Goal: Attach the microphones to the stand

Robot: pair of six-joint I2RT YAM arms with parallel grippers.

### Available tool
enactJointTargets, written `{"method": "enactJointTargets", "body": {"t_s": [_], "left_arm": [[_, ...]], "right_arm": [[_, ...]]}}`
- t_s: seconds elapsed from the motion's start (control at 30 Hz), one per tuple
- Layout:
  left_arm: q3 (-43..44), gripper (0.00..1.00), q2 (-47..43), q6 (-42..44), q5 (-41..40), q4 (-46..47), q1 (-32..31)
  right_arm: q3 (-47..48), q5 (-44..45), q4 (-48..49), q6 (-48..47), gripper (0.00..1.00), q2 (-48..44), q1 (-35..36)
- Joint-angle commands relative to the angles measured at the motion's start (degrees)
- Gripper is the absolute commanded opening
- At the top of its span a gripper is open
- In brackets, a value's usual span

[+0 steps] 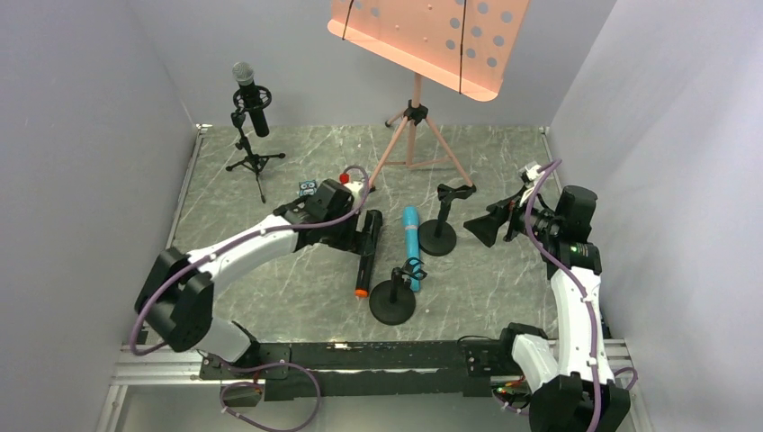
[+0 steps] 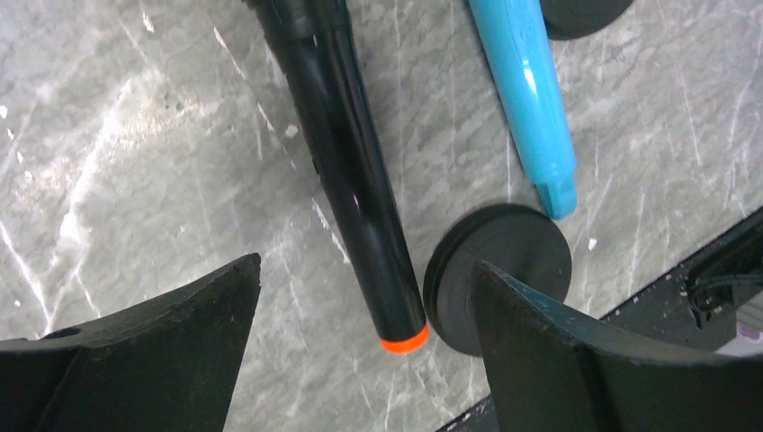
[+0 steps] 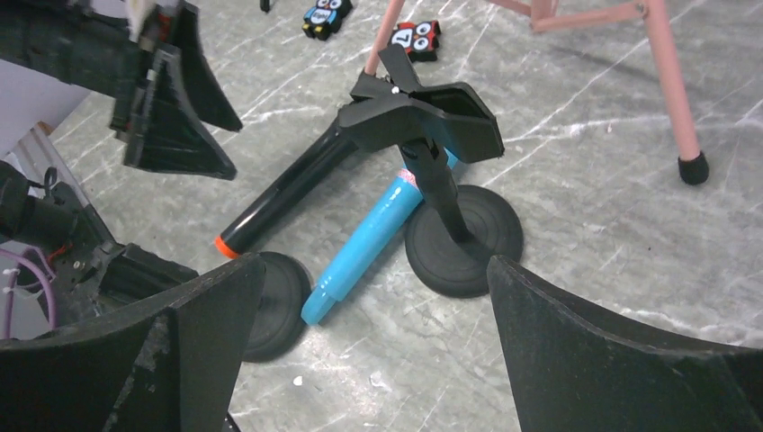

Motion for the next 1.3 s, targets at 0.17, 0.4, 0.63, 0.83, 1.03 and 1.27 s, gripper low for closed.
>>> {"method": "enactJointTargets", "body": {"t_s": [0.17,0.4,0.63,0.83,1.03,1.27], "left_arm": [[13.81,0.84,16.50,-0.31,-6.95,-4.85,-2.53],[22.60,0.79,25.80,1.01,-11.06,-8.76,-2.74],[26.93,0.80,29.68,2.15,-11.53,-10.94,-2.84],[20.58,0.82,19.43,3.20,-12.44,-8.28,-2.81],[7.51,0.84,2.75,3.13,-10.14,-0.29,-2.77],[-6.04,0.86,-11.61,-3.16,-4.93,9.41,-1.37]], "right_arm": [[-0.16,-0.82,4.92,2.30,0.99,-1.83,-0.33],[-0.19,-0.65,4.65,1.55,0.99,-1.82,-0.37],[-0.34,-0.39,4.74,1.49,0.99,-1.55,-0.45],[-0.67,-0.85,4.67,0.76,0.99,-1.56,-0.45],[-1.41,-5.65,2.05,-4.37,0.95,-2.30,-0.06],[1.33,-2.14,-11.38,-18.79,0.93,0.24,3.39]]}}
